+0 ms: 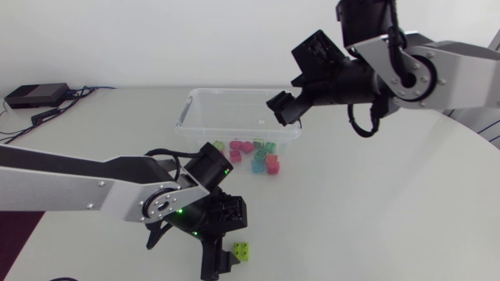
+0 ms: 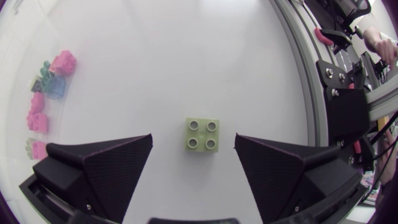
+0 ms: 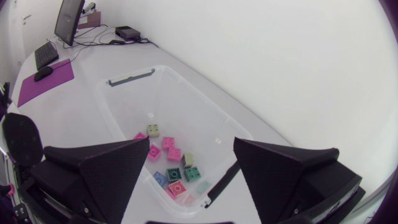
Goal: Pick up the duplo bricks and place them in the container
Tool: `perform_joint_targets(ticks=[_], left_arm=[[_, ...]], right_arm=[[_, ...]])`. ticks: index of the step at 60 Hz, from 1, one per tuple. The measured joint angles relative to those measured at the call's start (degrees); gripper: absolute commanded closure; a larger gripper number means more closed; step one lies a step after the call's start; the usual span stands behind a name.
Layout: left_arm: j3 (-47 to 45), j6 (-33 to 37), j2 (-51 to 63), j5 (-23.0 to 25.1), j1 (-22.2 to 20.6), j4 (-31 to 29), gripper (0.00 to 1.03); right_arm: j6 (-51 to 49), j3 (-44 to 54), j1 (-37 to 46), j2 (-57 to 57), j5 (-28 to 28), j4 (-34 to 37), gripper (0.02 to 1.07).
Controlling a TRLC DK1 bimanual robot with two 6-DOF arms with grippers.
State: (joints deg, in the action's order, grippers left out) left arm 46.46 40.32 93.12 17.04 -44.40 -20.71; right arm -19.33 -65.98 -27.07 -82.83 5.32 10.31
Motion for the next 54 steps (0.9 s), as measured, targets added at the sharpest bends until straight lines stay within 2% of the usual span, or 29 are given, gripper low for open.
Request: perform_joint_targets(ticks=[9,16,30,36,40,54], left_arm=[[2.9,0.3,3.3,-2.1,-1.9,-3.9,0.21],[5.0,0.3,5.0,-3.7,-3.0,-6.0,0.39],[7.9,0.2,8.3,-5.7,-4.7,-6.8,0.54],[7.9,0.2,8.8,-7.0,-5.6,-7.2,0.64],[7.9,0.2,8.8,-7.1,-6.0,-7.4,0.74],[7.9,0.0,8.2,-7.3,-6.0,-8.5,0.77]], right_arm=[[-0.4,6.6,1.6,6.3,0.6,0.2,0.08],[-0.4,11.1,2.5,9.3,0.9,0.2,0.08],[-0.4,17.7,4.5,14.3,2.3,0.7,0.08],[-0.4,18.9,6.2,16.9,3.4,1.9,0.08],[-0.4,19.6,7.1,18.8,3.9,2.6,0.08],[-0.8,26.5,10.6,31.1,5.4,6.6,0.08]])
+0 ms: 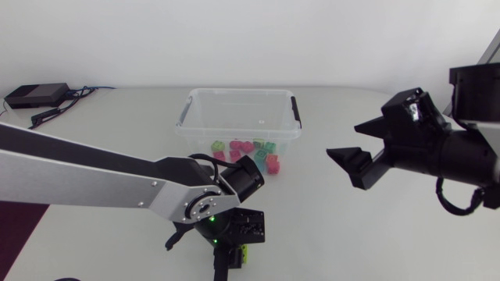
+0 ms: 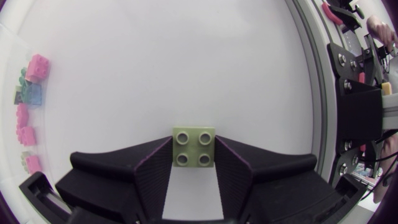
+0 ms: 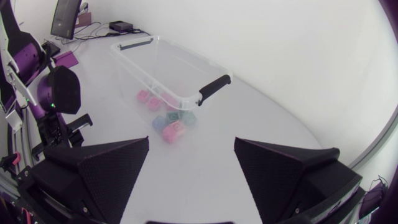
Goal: Pick up the duplo bricks and place them in the container
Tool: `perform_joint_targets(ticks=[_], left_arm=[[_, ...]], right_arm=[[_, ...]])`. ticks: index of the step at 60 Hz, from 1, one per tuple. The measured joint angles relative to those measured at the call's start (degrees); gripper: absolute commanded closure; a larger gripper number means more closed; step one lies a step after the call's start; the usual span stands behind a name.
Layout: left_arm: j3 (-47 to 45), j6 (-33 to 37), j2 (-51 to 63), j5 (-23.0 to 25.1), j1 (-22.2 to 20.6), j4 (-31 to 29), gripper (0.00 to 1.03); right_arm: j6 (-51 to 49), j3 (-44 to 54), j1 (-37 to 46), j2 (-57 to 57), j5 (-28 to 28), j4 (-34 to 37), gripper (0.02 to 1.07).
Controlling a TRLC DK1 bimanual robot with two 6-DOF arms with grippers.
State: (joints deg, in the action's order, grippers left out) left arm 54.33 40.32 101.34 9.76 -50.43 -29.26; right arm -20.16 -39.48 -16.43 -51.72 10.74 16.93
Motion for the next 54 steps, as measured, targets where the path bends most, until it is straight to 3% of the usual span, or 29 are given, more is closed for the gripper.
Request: perform_joint_targets(ticks=[13,28,49,54], left_arm=[[0.0,-0.5,-10.1,-0.1,2.3,-2.9,0.77],[3.6,-3.4,-17.2,-0.2,9.1,-3.3,0.77],[7.8,-10.9,-19.6,-0.3,17.1,7.6,0.74],[9.6,-13.2,-19.5,-2.3,19.7,12.1,0.72]], right_arm=[[0.0,7.2,1.9,11.0,0.2,2.7,0.08],[0.0,10.5,9.1,15.8,2.2,2.0,0.08],[0.8,14.5,11.3,21.4,0.2,-3.3,0.08],[1.5,15.1,11.3,22.3,-0.9,-4.3,0.08]])
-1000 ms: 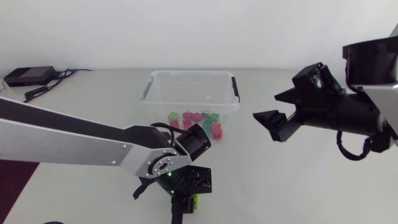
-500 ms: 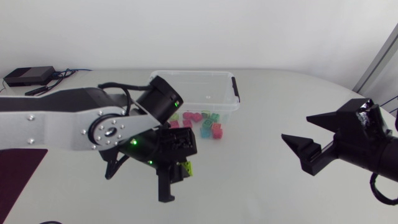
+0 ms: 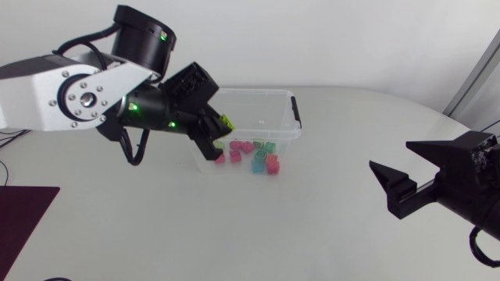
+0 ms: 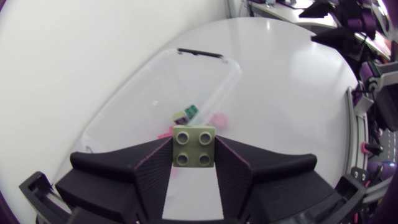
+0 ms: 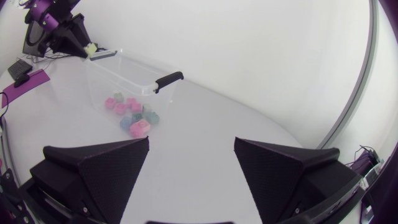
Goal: Pick up the duplo bricks and place them in the container
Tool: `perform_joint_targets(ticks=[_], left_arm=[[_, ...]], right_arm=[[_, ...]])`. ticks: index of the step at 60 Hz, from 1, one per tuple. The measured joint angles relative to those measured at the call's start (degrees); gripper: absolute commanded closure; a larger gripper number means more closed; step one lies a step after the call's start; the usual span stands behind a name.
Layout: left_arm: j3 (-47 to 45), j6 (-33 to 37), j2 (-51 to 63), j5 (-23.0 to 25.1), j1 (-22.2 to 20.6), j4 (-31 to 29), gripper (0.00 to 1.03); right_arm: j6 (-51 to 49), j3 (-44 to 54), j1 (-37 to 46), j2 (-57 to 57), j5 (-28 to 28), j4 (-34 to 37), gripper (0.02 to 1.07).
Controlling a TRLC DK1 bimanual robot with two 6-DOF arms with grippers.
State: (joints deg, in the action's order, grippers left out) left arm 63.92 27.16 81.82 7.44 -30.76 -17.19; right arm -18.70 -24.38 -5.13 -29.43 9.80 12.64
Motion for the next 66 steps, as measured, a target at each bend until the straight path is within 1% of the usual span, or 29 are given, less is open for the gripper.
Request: perform_joint_targets(ticks=[5,8,12,14,17,20,21,22,23,25,26,27,28,29,30,33,39,42,46,49,57,66], left_arm=[[1.3,-1.6,0.9,-1.7,1.6,4.2,0.7],[1.8,-2.4,1.9,-2.5,2.3,7.0,0.67],[1.8,-3.8,4.7,-5.0,3.6,12.5,0.65],[2.0,-4.3,6.0,-5.4,4.1,13.9,0.64],[2.2,-4.7,8.0,-6.2,4.6,15.5,0.6],[2.3,-5.0,10.4,-6.7,5.3,17.0,0.58],[2.4,-5.0,11.1,-6.8,5.4,17.2,0.52],[2.4,-5.2,12.0,-7.1,5.6,17.7,0.5],[2.4,-5.2,12.5,-7.3,5.7,17.8,0.41],[2.4,-5.7,13.9,-7.6,6.1,18.5,0.3],[2.4,-5.8,14.6,-8.0,6.2,19.0,0.28],[2.4,-5.9,15.1,-8.1,6.3,19.3,0.17],[2.4,-6.1,15.7,-8.4,6.4,19.8,0.16],[2.4,-6.2,15.9,-8.6,6.5,20.1,0.09],[2.4,-6.3,16.3,-9.0,6.6,20.5,0.06],[2.5,-6.6,16.7,-9.5,6.9,21.9,0.05],[2.5,-6.8,16.6,-10.6,7.4,22.3,0.05],[2.5,-6.8,16.4,-11.8,7.5,22.8,0.05],[1.8,-6.9,15.3,-14.0,7.8,25.1,0.05],[0.1,-7.6,12.7,-15.4,8.1,26.6,0.05],[-3.7,-9.0,4.7,-18.8,9.2,27.9,0.05],[-8.6,-9.2,-4.0,-19.6,10.9,28.3,0.05]], right_arm=[[0.4,0.4,0.0,0.3,-0.9,-0.9,0.08],[0.5,0.8,0.0,0.8,-1.4,-1.3,0.08],[0.5,1.6,0.0,2.1,-3.0,-2.4,0.08],[0.5,1.8,-0.2,2.5,-3.6,-2.8,0.08],[0.5,2.0,-0.5,2.8,-4.2,-3.5,0.08],[0.5,2.4,-0.9,2.8,-4.8,-4.0,0.08],[0.5,2.5,-0.9,2.9,-4.9,-4.0,0.08],[0.5,2.8,-1.0,3.0,-5.2,-4.0,0.08],[0.5,2.9,-1.0,3.1,-5.2,-4.0,0.08],[0.5,3.5,-1.2,3.6,-5.6,-4.1,0.08],[0.5,3.8,-1.2,3.9,-5.6,-4.1,0.08],[0.5,4.0,-1.2,4.1,-5.6,-4.1,0.08],[0.5,4.3,-1.2,4.5,-5.8,-4.1,0.08],[0.5,4.4,-1.2,4.7,-6.0,-4.1,0.08],[0.5,4.6,-1.2,5.0,-6.3,-4.1,0.07],[0.5,4.9,-1.2,5.9,-7.0,-4.1,0.07],[0.5,5.0,-1.2,7.3,-7.8,-4.1,0.07],[0.5,5.0,-1.2,8.2,-8.3,-4.1,0.07],[0.5,5.7,-1.2,10.2,-8.7,-4.2,0.07],[0.5,6.3,-1.2,11.8,-9.2,-4.2,0.07],[0.5,7.6,-1.1,14.0,-10.3,-4.1,0.07],[0.3,8.5,-1.1,16.9,-11.2,-4.1,0.07]])
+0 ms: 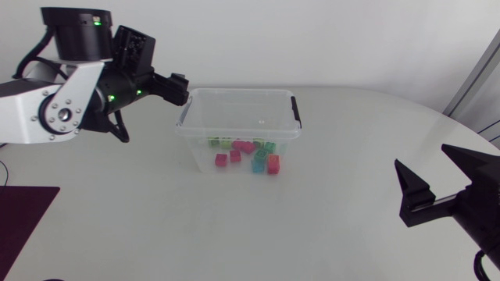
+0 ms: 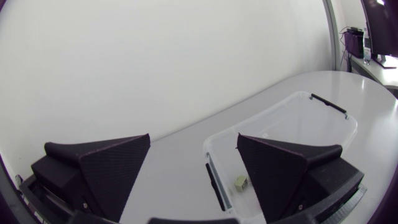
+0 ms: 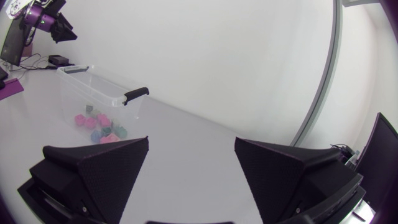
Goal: Pick up the duplo bricks and place them in the container
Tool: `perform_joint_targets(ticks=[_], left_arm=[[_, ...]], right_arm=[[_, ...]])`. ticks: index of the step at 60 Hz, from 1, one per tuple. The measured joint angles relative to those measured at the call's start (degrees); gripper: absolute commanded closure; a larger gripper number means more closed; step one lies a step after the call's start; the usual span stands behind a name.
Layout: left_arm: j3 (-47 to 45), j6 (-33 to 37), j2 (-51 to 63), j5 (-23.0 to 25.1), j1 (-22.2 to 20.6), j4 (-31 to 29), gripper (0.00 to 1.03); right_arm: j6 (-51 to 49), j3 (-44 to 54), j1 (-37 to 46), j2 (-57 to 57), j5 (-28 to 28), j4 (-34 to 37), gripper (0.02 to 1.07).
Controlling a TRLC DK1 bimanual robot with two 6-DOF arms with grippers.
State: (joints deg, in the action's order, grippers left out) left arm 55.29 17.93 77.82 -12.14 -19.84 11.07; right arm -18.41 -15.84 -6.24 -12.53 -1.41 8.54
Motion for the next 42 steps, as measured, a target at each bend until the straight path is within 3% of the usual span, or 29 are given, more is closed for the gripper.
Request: perform_joint_targets(ticks=[19,42], left_arm=[[-9.9,0.0,-16.9,-0.2,2.7,-1.8,0.05],[-19.7,0.0,-38.0,-0.2,6.5,-9.1,0.05]], right_arm=[[0.0,2.2,0.5,5.6,-0.7,0.2,0.07],[-0.2,4.0,1.1,11.9,-1.0,2.0,0.07]])
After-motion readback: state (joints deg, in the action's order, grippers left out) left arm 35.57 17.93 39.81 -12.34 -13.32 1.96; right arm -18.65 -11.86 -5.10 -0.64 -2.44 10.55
